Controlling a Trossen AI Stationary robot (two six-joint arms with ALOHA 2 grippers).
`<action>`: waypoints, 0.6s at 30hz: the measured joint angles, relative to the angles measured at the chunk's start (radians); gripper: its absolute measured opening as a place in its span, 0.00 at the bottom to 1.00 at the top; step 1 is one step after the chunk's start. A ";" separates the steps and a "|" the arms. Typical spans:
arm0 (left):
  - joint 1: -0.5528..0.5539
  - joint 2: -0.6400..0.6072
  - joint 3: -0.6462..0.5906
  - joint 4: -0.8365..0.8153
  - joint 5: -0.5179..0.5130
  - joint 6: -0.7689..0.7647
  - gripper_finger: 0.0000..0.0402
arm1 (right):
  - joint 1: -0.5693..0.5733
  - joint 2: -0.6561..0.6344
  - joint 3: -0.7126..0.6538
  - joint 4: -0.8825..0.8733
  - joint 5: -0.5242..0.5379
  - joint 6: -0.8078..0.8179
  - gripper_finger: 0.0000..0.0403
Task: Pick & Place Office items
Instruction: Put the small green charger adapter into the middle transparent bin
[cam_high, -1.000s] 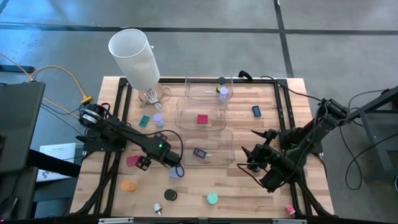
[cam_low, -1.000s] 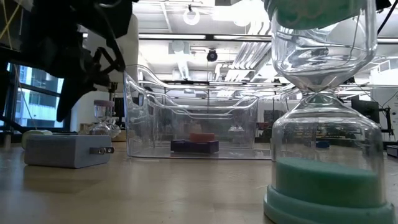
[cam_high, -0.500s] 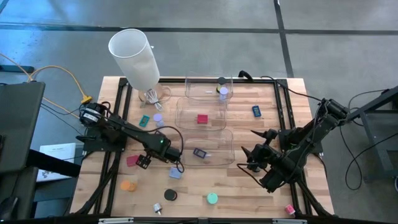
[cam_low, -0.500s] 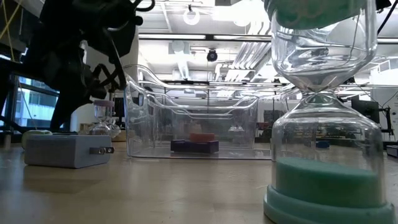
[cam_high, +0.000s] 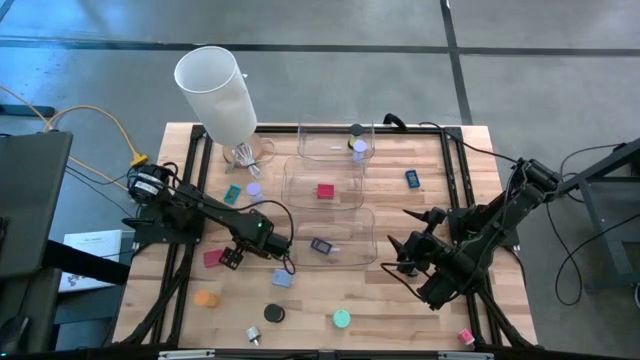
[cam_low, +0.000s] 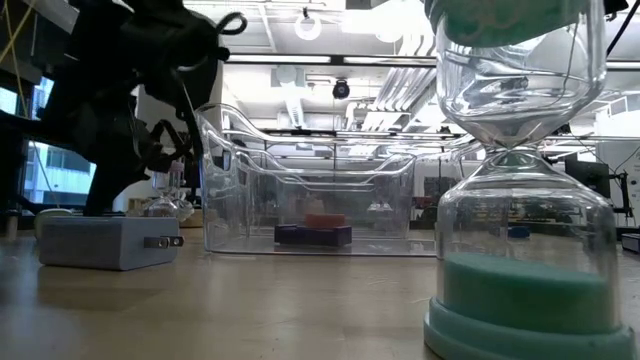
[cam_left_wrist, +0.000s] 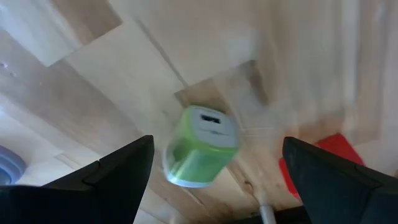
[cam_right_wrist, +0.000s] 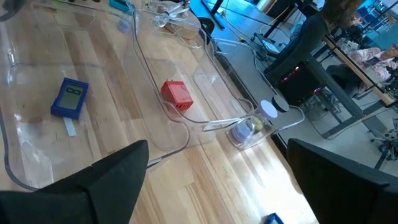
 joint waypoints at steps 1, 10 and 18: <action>0.006 0.000 -0.005 0.003 -0.001 0.004 0.87 | 0.000 0.000 0.000 0.000 0.000 0.000 0.92; 0.072 0.000 -0.058 0.028 0.054 0.007 0.86 | 0.000 0.000 0.000 0.003 0.000 0.000 0.92; 0.089 -0.002 -0.073 0.057 0.079 0.001 0.80 | 0.000 0.000 0.000 0.003 0.000 -0.001 0.92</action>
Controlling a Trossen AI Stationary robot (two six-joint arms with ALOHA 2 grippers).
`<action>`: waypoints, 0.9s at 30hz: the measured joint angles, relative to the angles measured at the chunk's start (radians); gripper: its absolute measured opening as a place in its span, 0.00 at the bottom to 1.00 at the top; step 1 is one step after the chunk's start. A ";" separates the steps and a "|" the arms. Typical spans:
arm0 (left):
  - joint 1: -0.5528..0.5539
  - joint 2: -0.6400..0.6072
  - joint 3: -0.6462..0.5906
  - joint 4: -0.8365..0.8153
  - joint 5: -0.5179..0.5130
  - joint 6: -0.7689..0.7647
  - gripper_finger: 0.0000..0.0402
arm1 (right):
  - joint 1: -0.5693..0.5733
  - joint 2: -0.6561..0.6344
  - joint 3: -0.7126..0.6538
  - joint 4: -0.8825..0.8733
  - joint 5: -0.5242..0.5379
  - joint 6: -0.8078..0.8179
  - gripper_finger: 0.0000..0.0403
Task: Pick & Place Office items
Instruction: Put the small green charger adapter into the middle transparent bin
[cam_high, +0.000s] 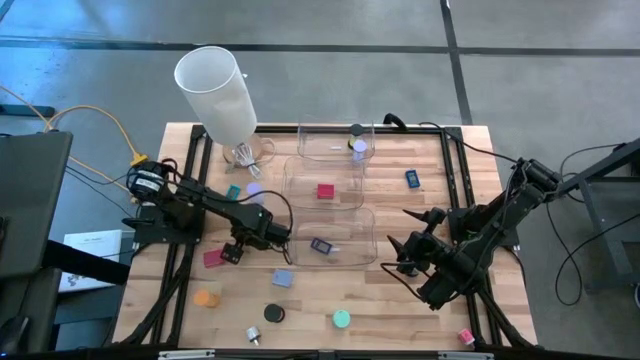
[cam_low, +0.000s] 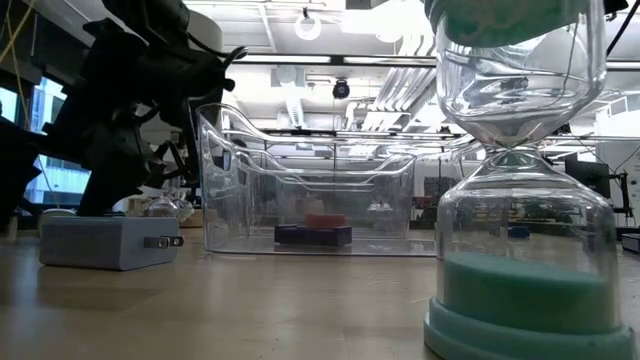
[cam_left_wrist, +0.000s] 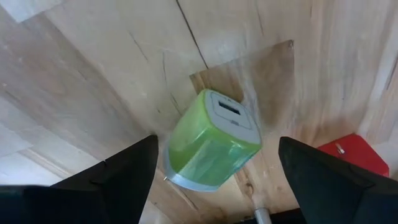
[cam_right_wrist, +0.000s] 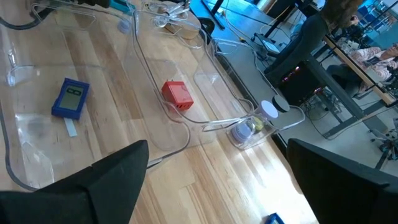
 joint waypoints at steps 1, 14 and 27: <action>0.000 0.000 0.000 0.001 0.000 0.000 0.79 | 0.000 0.000 0.000 0.000 0.000 -0.002 0.92; 0.006 0.001 -0.002 0.018 -0.005 0.000 0.41 | 0.000 0.000 0.000 0.013 0.001 -0.027 0.92; 0.002 0.001 -0.001 0.012 0.021 -0.052 0.32 | 0.000 0.000 0.000 0.013 0.000 -0.029 0.92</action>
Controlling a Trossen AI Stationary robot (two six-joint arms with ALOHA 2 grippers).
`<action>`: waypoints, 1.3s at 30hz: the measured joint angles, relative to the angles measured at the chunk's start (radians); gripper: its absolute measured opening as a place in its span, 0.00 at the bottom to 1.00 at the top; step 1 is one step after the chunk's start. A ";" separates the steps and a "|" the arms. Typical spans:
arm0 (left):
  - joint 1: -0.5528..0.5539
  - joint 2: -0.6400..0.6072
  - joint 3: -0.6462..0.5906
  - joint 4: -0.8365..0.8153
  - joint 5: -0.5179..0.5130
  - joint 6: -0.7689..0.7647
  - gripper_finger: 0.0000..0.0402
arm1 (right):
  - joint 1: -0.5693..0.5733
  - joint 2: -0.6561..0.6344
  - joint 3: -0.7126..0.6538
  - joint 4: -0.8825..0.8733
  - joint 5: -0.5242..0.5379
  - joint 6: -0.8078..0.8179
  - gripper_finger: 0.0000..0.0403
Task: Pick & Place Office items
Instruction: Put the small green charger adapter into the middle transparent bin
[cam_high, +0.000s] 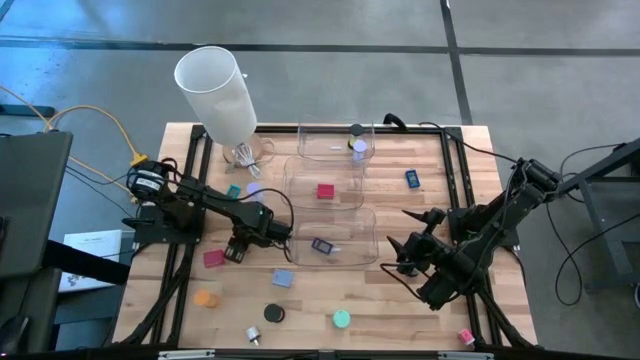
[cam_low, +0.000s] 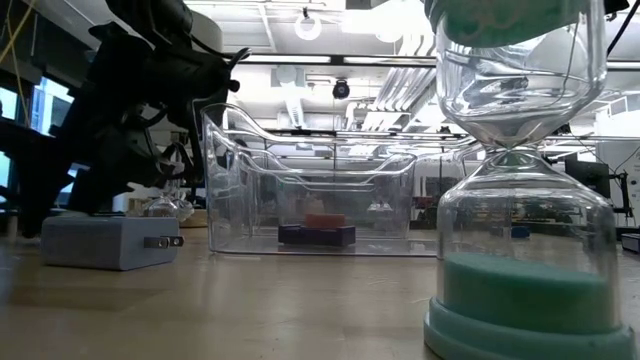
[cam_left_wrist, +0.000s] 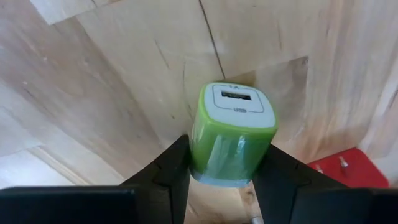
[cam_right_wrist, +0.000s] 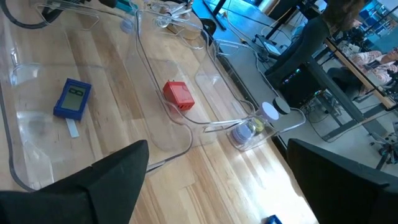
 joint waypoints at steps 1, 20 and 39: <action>0.000 0.000 0.000 -0.002 0.001 -0.007 0.32 | 0.000 0.000 0.000 0.000 0.000 0.000 0.92; -0.093 0.004 0.270 -0.386 0.005 -0.134 0.33 | 0.000 0.000 0.000 0.000 0.000 -0.002 0.92; 0.123 -0.010 0.715 -0.355 -0.341 0.119 0.33 | -0.015 0.000 0.000 0.025 0.024 -0.022 0.92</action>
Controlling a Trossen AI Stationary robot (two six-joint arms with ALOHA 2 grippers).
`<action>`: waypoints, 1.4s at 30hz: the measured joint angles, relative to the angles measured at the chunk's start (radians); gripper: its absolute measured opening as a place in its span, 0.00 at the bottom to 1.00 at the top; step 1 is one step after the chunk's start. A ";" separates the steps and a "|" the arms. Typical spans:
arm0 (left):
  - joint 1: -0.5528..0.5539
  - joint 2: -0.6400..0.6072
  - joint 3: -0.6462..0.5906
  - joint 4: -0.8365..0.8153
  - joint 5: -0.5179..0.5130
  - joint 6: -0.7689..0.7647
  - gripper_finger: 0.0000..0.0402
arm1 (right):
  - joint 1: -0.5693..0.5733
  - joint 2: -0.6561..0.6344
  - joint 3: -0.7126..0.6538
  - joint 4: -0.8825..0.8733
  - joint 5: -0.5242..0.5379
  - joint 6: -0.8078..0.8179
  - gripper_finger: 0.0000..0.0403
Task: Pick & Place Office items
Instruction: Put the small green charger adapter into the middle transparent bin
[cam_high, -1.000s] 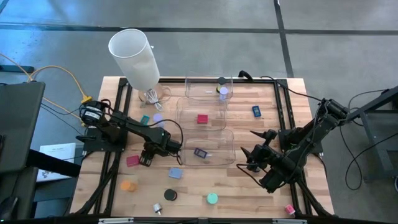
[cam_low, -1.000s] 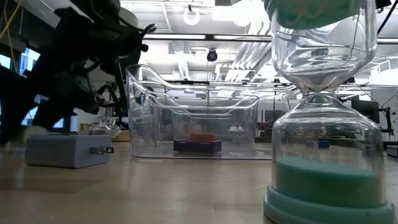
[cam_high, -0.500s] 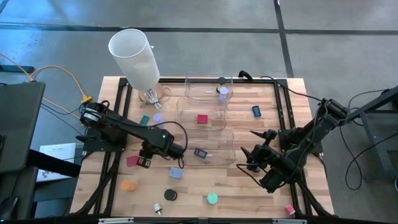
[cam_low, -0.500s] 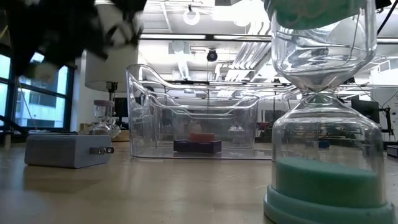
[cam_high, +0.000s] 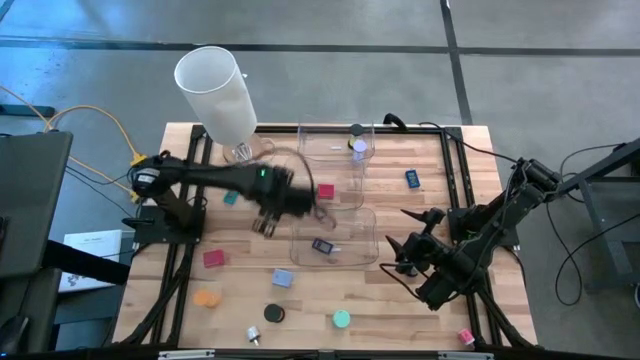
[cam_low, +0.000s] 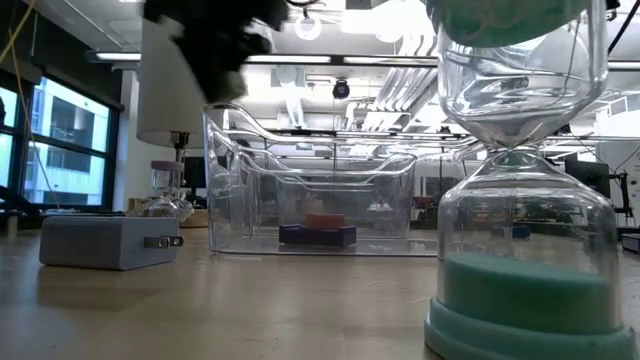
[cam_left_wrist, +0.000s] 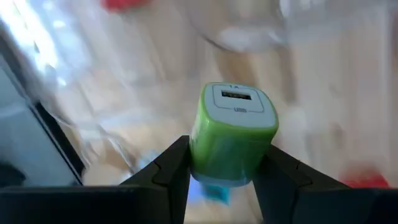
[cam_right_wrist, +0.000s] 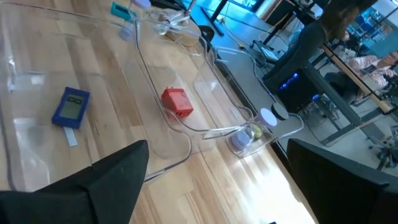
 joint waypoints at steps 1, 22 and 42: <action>0.031 0.000 0.000 0.042 0.000 0.033 0.33 | -0.005 0.000 0.000 0.000 -0.003 0.000 0.92; 0.296 0.150 -0.002 0.362 0.178 0.108 0.33 | -0.062 0.000 0.000 0.014 -0.050 -0.002 0.92; 0.312 0.306 -0.002 0.351 0.196 0.101 0.37 | -0.062 0.000 0.000 0.018 -0.055 -0.002 0.92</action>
